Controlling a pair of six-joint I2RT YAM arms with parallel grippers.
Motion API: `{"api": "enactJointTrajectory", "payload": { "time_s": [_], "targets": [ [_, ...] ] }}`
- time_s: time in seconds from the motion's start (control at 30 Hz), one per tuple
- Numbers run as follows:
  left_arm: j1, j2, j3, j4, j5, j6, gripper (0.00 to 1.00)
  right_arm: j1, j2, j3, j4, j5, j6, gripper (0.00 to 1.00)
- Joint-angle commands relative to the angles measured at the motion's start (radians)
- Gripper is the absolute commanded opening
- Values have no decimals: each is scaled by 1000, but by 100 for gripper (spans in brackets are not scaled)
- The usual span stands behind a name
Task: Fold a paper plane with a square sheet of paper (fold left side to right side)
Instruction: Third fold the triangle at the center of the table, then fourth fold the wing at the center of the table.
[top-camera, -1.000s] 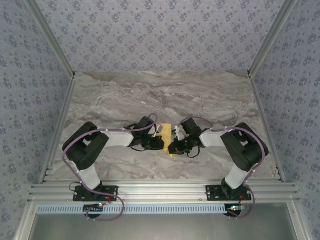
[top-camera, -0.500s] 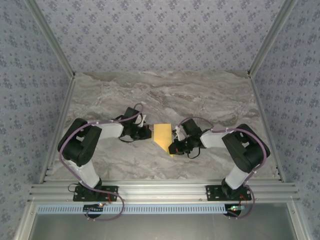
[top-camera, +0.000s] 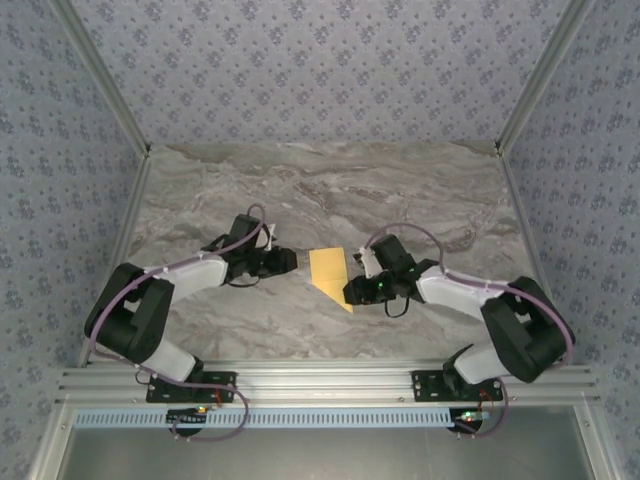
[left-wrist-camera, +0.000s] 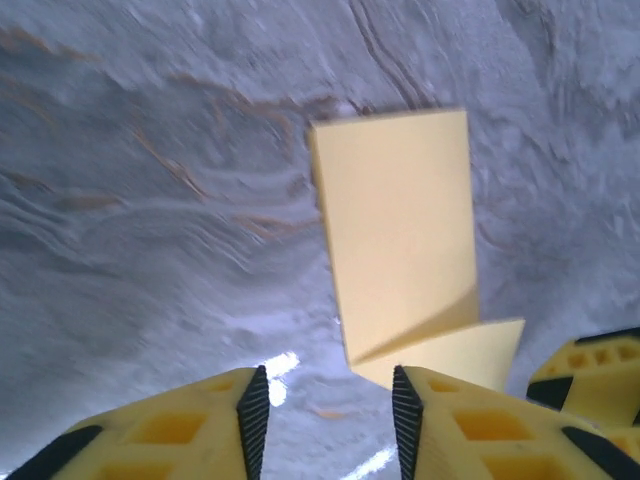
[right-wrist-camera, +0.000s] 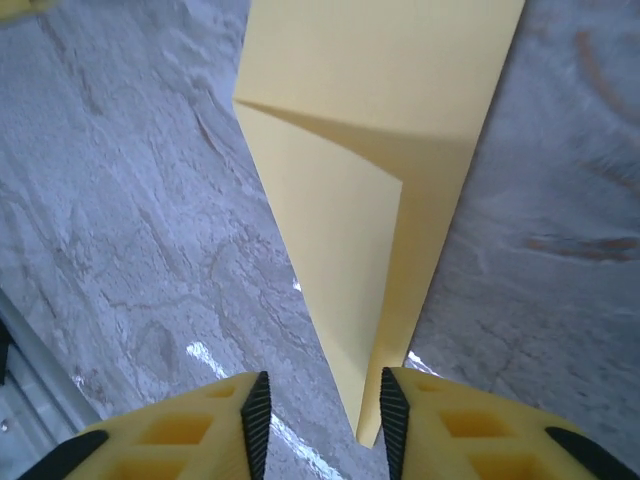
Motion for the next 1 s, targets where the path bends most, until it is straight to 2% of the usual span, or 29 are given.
{"api": "enactJointTrajectory", "payload": {
  "time_s": [0.0, 0.1, 0.2, 0.4, 0.6, 0.97],
  "targets": [
    [-57, -10, -26, 84, 21, -128, 46, 43, -54, 26, -77, 154, -89, 42],
    [-87, 15, -26, 119, 6, -183, 49, 66, -57, 26, -63, 184, -97, 52],
    [-102, 34, -22, 128, -15, -196, 50, 47, -10, 38, -46, 181, -90, 57],
    [-120, 55, -8, 125, -16, -203, 52, -1, 87, 83, 38, 71, -107, 56],
    [-133, 67, 6, 118, -25, -205, 53, -32, 169, 140, 63, -4, -134, 46],
    [-146, 86, 28, 111, -24, -211, 54, -45, 231, 182, 26, 26, -169, 14]
  ]
}}
